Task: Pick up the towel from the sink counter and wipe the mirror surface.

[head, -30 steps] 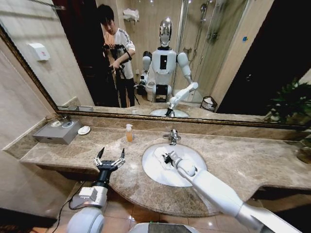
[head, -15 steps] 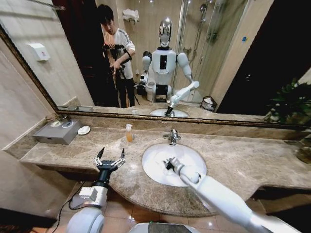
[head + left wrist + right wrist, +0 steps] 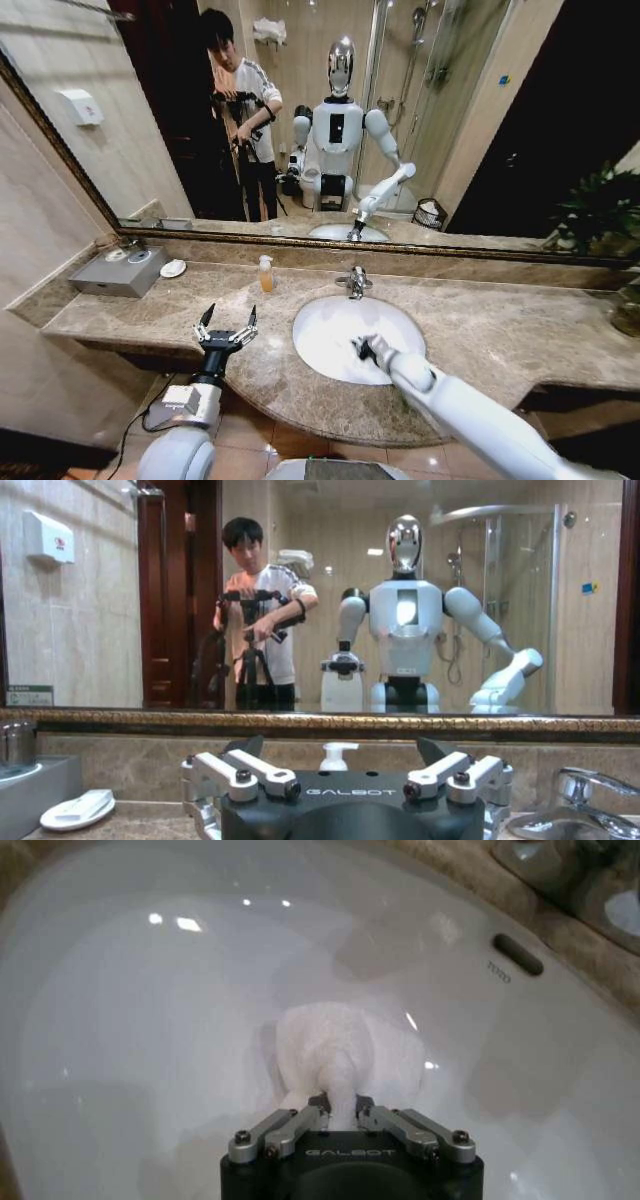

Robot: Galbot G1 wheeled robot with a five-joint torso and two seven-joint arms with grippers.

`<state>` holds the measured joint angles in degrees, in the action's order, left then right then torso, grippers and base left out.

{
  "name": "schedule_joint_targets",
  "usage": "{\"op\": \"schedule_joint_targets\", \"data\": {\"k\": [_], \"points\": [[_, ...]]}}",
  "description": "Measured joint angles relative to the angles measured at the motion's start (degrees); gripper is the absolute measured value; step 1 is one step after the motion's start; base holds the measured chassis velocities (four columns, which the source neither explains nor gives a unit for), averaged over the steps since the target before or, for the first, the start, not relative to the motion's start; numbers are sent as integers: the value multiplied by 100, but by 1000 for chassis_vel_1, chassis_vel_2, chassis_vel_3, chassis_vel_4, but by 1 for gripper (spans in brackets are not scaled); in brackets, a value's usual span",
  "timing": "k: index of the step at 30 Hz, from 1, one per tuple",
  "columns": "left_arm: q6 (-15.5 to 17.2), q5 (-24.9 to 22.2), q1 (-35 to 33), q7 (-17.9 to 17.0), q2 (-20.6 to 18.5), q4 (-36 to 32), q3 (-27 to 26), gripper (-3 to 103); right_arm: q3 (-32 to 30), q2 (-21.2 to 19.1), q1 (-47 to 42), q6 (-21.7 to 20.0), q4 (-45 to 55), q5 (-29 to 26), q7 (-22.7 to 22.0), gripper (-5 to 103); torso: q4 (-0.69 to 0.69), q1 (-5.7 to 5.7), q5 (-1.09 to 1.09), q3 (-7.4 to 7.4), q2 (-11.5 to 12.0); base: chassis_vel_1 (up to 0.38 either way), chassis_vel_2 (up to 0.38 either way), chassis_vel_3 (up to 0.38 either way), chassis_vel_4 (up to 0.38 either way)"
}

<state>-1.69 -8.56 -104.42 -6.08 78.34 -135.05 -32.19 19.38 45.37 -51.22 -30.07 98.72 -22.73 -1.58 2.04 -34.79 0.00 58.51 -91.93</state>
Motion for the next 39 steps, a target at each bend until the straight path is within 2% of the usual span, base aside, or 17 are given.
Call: {"op": "schedule_joint_targets", "data": {"k": [1, 6, 10, 14, 16, 22, 25, 34, 39], "points": [[0, 0, 0, 0, 0, 0, 0, 100, -84, 82, 130, 61, -250, 11, -48, 11, 4, 0, -2, 0, 0, 0, 0, 0, 0], [0, 0, 0, 0, 0, 0, 0, 100, -308, 180, 430, 94, -741, 24, -59, 11, 6, -2, 0, 1, 1, 0, 0, 0, 0], [0, 0, 0, 0, 0, 0, 0, 100, -516, -11, 454, 264, -998, 209, 122, 11, 4, -3, -1, 1, 1, 0, 0, 0, 0], [0, 0, 0, 0, 0, 0, 0, 100, -670, -435, 58, 256, -649, 213, 247, 11, -1, -2, 2, 1, 1, 0, 0, 0, 0], [0, 0, 0, 0, 0, 0, 0, 100, -683, -484, -16, 248, -564, 199, 245, 11, -1, -2, 0, 1, 1, 0, 0, 0, 0], [0, 0, 0, 0, 0, 0, 0, 100, -784, -786, -635, 51, 501, -68, 96, 11, 2, -2, 0, 1, 1, 0, 0, 0, 0], [0, 0, 0, 0, 0, 0, 0, 100, -779, -794, -632, 24, 572, -73, 87, 11, 3, -1, 2, 0, 0, 0, 0, 0, 0], [0, 0, 0, 0, 0, 0, 0, 100, -1111, -585, -309, 263, -495, 139, 210, 11, 4, -2, -1, 1, 1, 0, 0, 0, 0], [0, 0, 0, 0, 0, 0, 0, 100, -1432, -596, -898, 328, -13, 206, 111, 11, 0, -2, 1, 1, 1, 0, 0, 0, 0]]}}
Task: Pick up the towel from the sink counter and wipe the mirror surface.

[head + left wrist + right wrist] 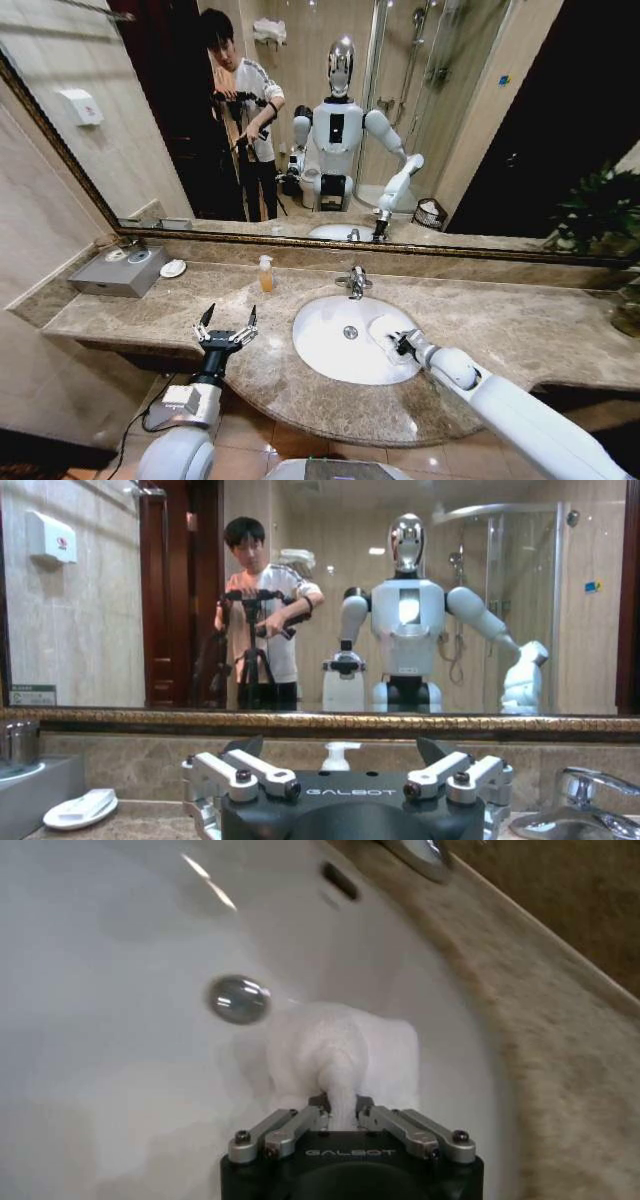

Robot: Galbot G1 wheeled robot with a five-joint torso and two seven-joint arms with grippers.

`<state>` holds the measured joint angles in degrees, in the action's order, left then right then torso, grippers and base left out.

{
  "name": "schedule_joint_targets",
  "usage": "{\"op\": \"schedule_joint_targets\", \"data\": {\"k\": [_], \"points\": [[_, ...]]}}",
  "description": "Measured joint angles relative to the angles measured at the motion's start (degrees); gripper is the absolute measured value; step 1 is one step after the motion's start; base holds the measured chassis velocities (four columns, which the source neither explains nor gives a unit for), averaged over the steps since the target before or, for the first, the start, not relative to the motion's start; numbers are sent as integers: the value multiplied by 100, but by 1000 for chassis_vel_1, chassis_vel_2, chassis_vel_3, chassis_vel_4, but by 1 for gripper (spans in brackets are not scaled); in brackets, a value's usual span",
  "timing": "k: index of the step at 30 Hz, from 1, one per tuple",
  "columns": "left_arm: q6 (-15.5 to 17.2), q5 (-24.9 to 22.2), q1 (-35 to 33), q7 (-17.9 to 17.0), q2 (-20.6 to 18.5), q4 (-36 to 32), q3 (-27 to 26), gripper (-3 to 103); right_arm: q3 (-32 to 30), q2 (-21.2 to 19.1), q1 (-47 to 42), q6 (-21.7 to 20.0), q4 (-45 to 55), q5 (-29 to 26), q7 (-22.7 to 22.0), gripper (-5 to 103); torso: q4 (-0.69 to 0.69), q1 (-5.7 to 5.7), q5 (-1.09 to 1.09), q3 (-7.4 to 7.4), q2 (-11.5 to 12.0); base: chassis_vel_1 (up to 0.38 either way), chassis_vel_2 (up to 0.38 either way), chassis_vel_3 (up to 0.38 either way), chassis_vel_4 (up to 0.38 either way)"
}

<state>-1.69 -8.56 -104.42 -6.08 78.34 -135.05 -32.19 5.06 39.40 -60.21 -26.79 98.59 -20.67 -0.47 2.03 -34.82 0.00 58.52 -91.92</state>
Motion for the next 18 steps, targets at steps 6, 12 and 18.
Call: {"op": "schedule_joint_targets", "data": {"k": [6, 12, 18], "points": [[0, 0, 0, 0, 0, 0, 0, 100, -267, 43, -625, -99, 1055, -77, -356, 11, 2, 1, 0, 0, 0, 0, 0, 0, 0], [0, 0, 0, 0, 0, 0, 0, 100, -792, -92, -1023, -264, 1846, -275, -801, 11, 4, 0, 1, 0, 0, 0, 0, 0, 0], [0, 0, 0, 0, 0, 0, 0, 100, -1176, -260, -1326, -438, 2308, -302, -1015, 11, 2, 1, 0, -1, 0, 0, 0, 0, 0]]}}
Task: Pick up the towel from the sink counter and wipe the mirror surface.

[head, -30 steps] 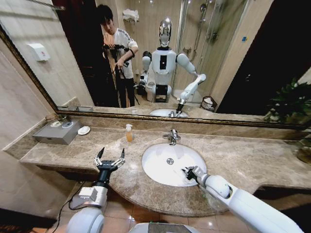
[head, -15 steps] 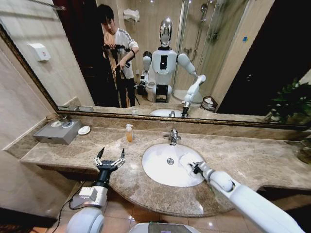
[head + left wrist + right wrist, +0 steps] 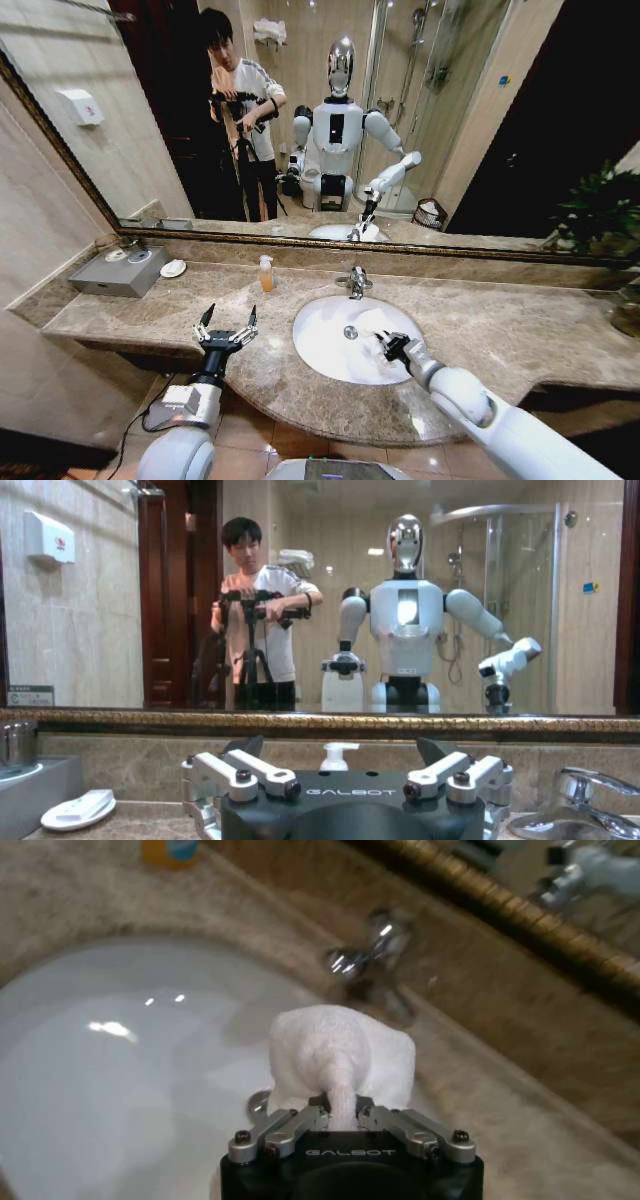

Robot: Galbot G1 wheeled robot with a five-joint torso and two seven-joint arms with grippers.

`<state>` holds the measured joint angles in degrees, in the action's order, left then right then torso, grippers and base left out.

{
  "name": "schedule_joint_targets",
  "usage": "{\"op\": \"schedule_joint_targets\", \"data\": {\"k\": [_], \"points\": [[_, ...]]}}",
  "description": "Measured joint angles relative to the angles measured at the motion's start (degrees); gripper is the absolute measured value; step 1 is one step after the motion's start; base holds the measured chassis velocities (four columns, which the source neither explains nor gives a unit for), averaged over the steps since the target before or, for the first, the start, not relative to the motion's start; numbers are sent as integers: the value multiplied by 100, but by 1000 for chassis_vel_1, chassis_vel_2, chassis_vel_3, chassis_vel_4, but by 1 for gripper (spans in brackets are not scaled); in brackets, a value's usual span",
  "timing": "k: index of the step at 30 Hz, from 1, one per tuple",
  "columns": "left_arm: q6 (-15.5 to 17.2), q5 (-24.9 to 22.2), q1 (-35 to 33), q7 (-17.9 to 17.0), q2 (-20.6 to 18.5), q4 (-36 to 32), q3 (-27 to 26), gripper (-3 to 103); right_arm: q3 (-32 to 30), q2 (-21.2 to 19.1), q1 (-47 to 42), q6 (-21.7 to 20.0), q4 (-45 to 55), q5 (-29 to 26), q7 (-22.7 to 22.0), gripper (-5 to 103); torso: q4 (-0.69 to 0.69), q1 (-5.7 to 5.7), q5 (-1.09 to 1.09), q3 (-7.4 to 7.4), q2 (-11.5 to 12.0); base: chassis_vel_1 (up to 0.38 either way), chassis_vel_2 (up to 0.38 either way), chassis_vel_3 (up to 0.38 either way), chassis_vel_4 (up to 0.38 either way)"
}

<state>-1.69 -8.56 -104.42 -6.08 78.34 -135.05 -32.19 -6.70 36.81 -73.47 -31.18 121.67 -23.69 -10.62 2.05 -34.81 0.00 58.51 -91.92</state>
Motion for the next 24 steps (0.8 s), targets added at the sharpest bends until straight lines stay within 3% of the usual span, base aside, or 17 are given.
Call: {"op": "schedule_joint_targets", "data": {"k": [5, 8, 11, 16, 21, 24], "points": [[0, 0, 0, 0, 0, 0, 0, 100, -619, 76, 140, -336, 299, -496, -475, 11, 3, 0, -2, 0, 0, 0, 0, 0, 0], [0, 0, 0, 0, 0, 0, 0, 100, -996, 80, 242, -441, 264, -728, -447, 11, 3, 0, 0, 0, 0, 0, 0, 0, 0], [0, 0, 0, 0, 0, 0, 0, 100, -2069, 45, 346, -533, -211, -1215, -268, 11, 1, -1, 0, 1, 0, 0, 0, 0, 0], [0, 0, 0, 0, 0, 0, 0, 100, -2699, 86, 197, -638, -681, -1529, -211, 11, 1, 0, 0, 1, 0, 0, 0, 0, 0], [0, 0, 0, 0, 0, 0, 0, 100, -2799, 305, -3, -659, -940, -1672, -432, 11, 1, 0, -2, 1, 0, 0, 0, 0, 0], [0, 0, 0, 0, 0, 0, 0, 100, -2774, 425, -49, -540, -1318, -1446, -285, 11, 1, 0, 0, 1, 0, 0, 0, 0, 0]]}}
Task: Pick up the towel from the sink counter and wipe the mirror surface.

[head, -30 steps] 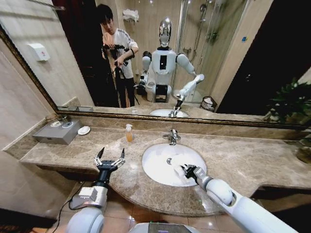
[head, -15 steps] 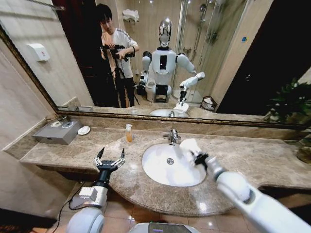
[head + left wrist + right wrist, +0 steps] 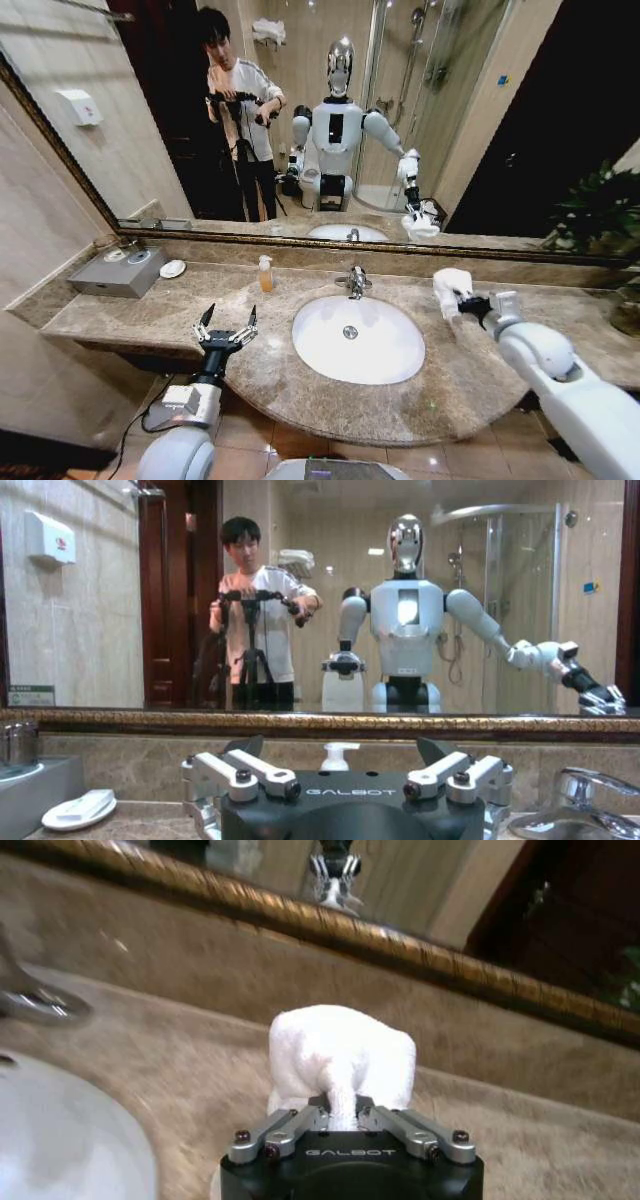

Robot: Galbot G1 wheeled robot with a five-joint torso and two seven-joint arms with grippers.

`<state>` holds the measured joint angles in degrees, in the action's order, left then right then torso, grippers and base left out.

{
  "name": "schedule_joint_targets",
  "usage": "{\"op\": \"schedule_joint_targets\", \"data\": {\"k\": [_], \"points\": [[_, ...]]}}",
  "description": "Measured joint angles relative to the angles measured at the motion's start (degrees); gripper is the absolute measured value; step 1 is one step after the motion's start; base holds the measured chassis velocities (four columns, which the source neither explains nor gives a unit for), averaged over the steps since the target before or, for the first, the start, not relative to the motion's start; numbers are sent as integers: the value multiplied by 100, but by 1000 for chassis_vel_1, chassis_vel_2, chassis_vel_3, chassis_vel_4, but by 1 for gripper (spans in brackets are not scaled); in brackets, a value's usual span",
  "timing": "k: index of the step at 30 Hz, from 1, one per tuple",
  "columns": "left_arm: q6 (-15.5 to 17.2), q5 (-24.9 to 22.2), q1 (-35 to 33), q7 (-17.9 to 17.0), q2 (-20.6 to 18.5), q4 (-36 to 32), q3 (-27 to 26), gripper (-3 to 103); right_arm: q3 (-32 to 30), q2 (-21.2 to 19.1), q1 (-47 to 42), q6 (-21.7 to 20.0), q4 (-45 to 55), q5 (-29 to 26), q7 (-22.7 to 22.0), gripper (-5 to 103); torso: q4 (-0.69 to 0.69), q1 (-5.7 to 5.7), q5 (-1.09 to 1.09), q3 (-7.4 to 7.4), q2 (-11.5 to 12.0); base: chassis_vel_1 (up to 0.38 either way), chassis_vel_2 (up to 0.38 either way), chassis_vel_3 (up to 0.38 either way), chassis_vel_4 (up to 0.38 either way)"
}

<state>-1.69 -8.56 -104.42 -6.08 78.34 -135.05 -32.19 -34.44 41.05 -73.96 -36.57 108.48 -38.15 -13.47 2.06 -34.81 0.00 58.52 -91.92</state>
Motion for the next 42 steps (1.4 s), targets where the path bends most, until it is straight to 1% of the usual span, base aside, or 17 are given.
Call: {"op": "schedule_joint_targets", "data": {"k": [3, 7, 8, 10, 15, 19, 21, 24, 25, 27, 29, 32, 33, 35, 36, 38, 42], "points": [[0, 0, 0, 0, 0, 0, 0, 100, -4, 52, -4, 57, -235, 200, 273, 8, 0, 0, -1, 0, 0, 0, 0, 0, 0], [0, 0, 0, 0, 0, 0, 0, 100, -15, 115, -19, 104, -352, 289, 619, 15, 0, 0, 0, 0, 0, 0, 0, 0, 0], [0, 0, 0, 0, 0, 0, 0, 100, 28, 150, 2, 212, -442, 348, 695, 26, 1, 0, 2, 0, 0, 0, 0, 0, 0], [0, 0, 0, 0, 0, 0, 0, 100, 55, 172, 17, 302, -533, 473, 761, 26, 2, 0, 1, 0, 0, 0, 0, 0, 0], [0, 0, 0, 0, 0, 0, 0, 100, 6, 222, -4, 424, -767, 779, 1105, 47, 0, 0, 0, 0, 0, 0, 0, 0, 0], [0, 0, 0, 0, 0, 0, 0, 100, -234, 256, -143, 491, -197, 618, 777, 75, 0, 0, 3, 0, 0, 0, 0, 0, 0], [0, 0, 0, 0, 0, 0, 0, 100, -271, 286, -176, 524, -54, 574, 690, 75, 0, 0, 3, 0, 0, 0, 0, 0, 0], [0, 0, 0, 0, 0, 0, 0, 100, -510, 716, -427, 799, 771, 470, 414, 91, 1, 0, 3, 0, 0, 0, 0, 0, 0], [0, 0, 0, 0, 0, 0, 0, 100, -510, 716, -427, 799, 771, 470, 414, 91, 1, 0, 3, 0, 0, 0, 0, 0, 0], [0, 0, 0, 0, 0, 0, 0, 100, -637, 1333, -672, 1159, 1371, 720, 395, 98, 0, 0, 1, 0, 0, 0, 0, 0, 0], [0, 0, 0, 0, 0, 0, 0, 100, -650, 1444, -706, 1207, 1461, 782, 412, 98, 0, 0, 2, 0, 0, 0, 0, 0, 0], [0, 0, 0, 0, 0, 0, 0, 100, -607, 2749, -1030, 1030, 2644, 1280, 534, 100, 2, 0, 7, -1, 0, 0, 0, 0, 0], [0, 0, 0, 0, 0, 0, 0, 100, -607, 2749, -1030, 1030, 2644, 1280, 534, 100, 2, 0, 7, -1, 0, 0, 0, 0, 0], [0, 0, 0, -1, 0, 0, 0, 100, -460, 3426, -1328, 1053, 3028, 1827, 650, 100, 1, 0, 2, -1, 0, 0, 0, 0, 0], [0, 0, 0, -1, 0, 0, 0, 100, -460, 3426, -1328, 1053, 3028, 1827, 650, 100, 1, 0, 2, -1, 0, 0, 0, 0, 0], [0, 0, 0, -1, 0, 0, 0, 100, -397, 4087, -1813, 1382, 3212, 2543, 1030, 100, 0, 0, 1, -1, 0, 0, 0, 0, 0], [0, 0, 0, 0, 0, 0, 0, 100, -281, 4626, -2219, 1785, 3251, 3209, 1258, 100, -1, 1, 1, -1, 0, 0, 0, 0, 0]]}}
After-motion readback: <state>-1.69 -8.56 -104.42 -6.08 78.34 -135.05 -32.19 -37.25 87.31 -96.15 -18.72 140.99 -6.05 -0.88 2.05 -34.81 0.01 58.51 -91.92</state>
